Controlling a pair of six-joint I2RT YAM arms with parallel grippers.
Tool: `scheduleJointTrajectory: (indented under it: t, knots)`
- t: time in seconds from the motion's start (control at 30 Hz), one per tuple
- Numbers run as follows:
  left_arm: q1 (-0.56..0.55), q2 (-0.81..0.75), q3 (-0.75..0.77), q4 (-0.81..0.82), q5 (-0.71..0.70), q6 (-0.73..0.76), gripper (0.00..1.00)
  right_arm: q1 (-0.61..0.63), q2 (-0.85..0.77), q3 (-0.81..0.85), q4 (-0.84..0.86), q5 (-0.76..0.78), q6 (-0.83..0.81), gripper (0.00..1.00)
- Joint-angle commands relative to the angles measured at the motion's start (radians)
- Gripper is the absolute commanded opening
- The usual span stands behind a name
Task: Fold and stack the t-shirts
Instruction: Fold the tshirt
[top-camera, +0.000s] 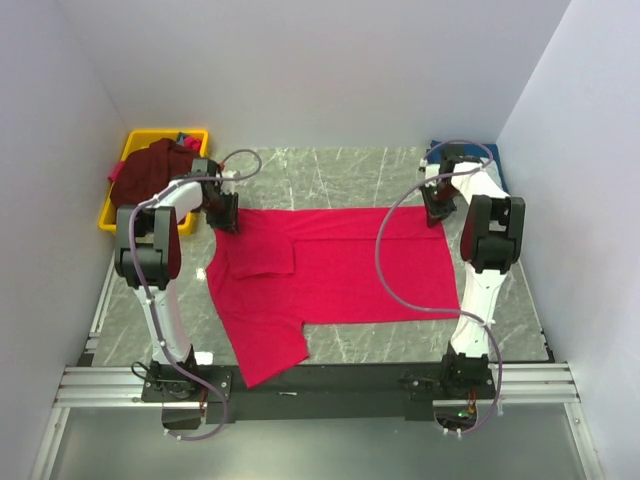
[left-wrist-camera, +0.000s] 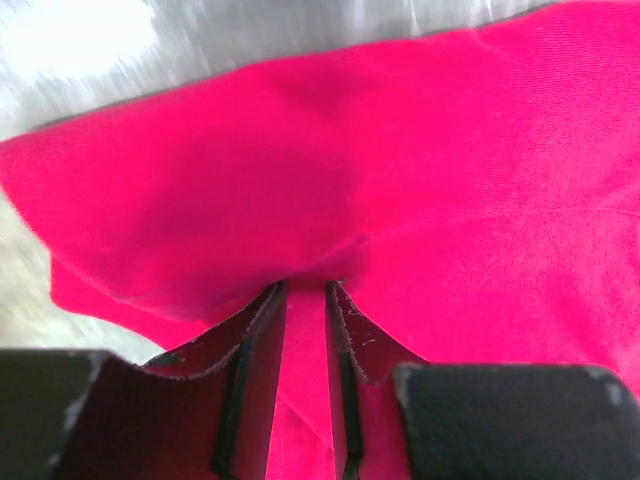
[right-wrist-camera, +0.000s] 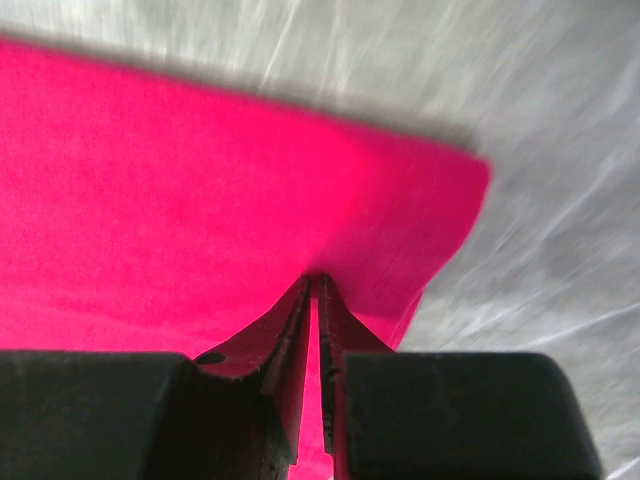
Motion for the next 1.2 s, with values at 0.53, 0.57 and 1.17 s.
scheduleJointTrajectory:
  t: [0.53, 0.57, 1.17]
  knots:
    - [0.044, -0.438, -0.121, -0.438, 0.362, 0.655, 0.72, 0.006, -0.625, -0.292, -0.193, -0.177, -0.352, 0.43]
    - [0.046, -0.479, -0.173, -0.481, 0.362, 0.686, 0.72, 0.010, -0.666, -0.404, -0.196, -0.150, -0.383, 0.43]
    - [0.046, -0.723, -0.470, -0.452, 0.333, 0.783, 0.68, 0.148, -1.089, -1.150, 0.052, 0.148, -0.595, 0.35]
